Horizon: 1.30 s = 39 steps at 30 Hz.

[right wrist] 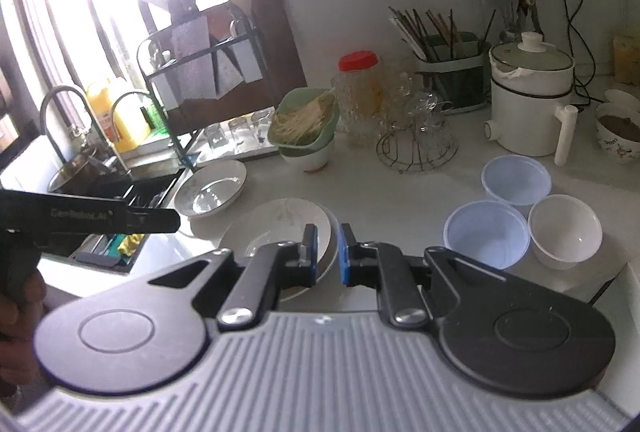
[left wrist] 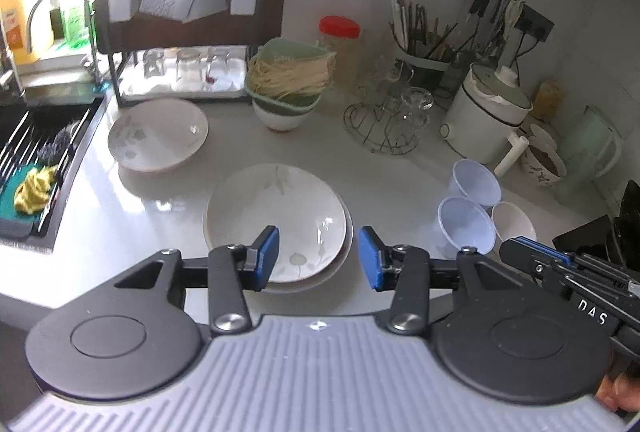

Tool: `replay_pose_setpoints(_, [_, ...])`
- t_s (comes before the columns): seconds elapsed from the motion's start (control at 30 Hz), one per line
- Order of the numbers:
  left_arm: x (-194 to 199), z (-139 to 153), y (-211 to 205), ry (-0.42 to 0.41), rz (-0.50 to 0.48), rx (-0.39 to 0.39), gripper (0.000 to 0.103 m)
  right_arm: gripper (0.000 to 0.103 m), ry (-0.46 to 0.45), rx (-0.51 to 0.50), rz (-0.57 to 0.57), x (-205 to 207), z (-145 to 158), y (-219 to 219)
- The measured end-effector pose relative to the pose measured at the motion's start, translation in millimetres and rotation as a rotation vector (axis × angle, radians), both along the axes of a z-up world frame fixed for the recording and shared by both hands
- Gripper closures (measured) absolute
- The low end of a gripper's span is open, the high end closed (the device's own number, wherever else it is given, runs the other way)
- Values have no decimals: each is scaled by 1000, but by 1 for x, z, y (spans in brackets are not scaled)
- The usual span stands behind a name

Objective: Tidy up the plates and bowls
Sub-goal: 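Lower the leaf plate onto the rose plate and open both grippers, then move both grippers to the second leaf plate below the glass rack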

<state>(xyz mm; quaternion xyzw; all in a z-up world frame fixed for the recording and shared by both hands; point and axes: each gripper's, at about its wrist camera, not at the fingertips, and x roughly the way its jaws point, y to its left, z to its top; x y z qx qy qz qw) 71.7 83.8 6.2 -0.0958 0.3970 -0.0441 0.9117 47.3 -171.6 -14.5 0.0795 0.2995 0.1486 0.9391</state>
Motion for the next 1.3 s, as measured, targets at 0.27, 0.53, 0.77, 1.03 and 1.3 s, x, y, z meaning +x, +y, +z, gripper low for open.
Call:
replay_pose_setpoints(0.27, [-17,-8,6,21,67,-14,53,89,11,-14,60,-4,-2,6])
replay_pose_setpoints(0.53, [-22,-11,27,42,132,-38,51,89,13,-10,115,0,-4,21])
replay_pose_setpoints(0.77, [-10,-16,38,70,136,-27,49,89,32,-3,131,7,-9,33])
replay_pose_setpoints(1.03, [23,-19,54,71,95,22,34,88,35,-38,100,28,-9,51])
replay_pose_setpoints(1.3, [62,-15,84,63,82,16,20,20,22,-34,52,58,-6,68])
